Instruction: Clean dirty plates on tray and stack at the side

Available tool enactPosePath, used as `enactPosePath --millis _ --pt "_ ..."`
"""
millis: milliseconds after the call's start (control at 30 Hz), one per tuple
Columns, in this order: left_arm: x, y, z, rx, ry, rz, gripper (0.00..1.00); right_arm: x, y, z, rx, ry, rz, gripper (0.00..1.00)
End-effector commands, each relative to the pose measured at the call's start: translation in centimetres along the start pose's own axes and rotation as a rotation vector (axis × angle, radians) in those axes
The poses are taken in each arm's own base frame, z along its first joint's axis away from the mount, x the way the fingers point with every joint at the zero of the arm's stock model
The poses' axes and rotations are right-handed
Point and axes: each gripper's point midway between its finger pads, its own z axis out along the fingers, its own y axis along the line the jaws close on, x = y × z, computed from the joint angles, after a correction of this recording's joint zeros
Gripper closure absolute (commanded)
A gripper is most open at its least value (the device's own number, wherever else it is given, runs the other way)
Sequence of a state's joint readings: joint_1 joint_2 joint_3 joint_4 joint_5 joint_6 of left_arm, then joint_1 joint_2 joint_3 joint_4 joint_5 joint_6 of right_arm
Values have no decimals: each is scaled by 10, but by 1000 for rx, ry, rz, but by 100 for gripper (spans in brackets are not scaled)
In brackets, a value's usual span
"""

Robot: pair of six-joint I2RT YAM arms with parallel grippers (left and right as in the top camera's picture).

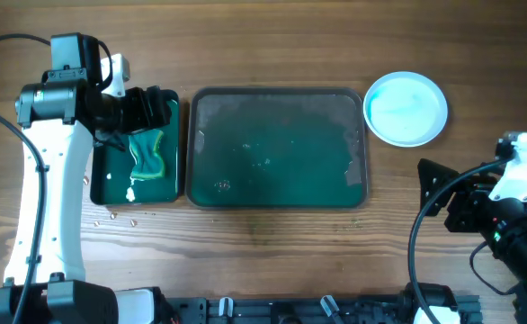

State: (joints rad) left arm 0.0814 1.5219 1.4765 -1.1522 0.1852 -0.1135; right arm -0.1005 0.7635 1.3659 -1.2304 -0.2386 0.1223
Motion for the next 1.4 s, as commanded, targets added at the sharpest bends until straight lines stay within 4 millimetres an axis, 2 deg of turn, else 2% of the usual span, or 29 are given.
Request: enactPosePath --millis 0,133,200,300,400,667,867,1367 --pt "0 -4 0 20 4 -6 0 -4 -5 -2 36 -12 -33 0" --pt "0 -4 0 20 4 -5 0 -17 -3 5 14 -102 -75 0" --pt "0 -4 0 20 3 -5 0 -25 6 13 -31 -203 -148 0" --pt "0 -4 0 20 4 -5 0 -20 10 26 -68 -305 -186 0" --pt "0 -4 0 20 4 -5 0 0 7 44 -92 -370 -204 0" --pt "0 -4 0 20 4 -5 0 75 5 101 -213 -537 -255 0" --pt "0 -4 0 20 4 -5 0 109 -1 130 -246 -579 -244 0" --pt "0 -4 0 20 4 -5 0 109 -3 133 -239 -597 -240 0"
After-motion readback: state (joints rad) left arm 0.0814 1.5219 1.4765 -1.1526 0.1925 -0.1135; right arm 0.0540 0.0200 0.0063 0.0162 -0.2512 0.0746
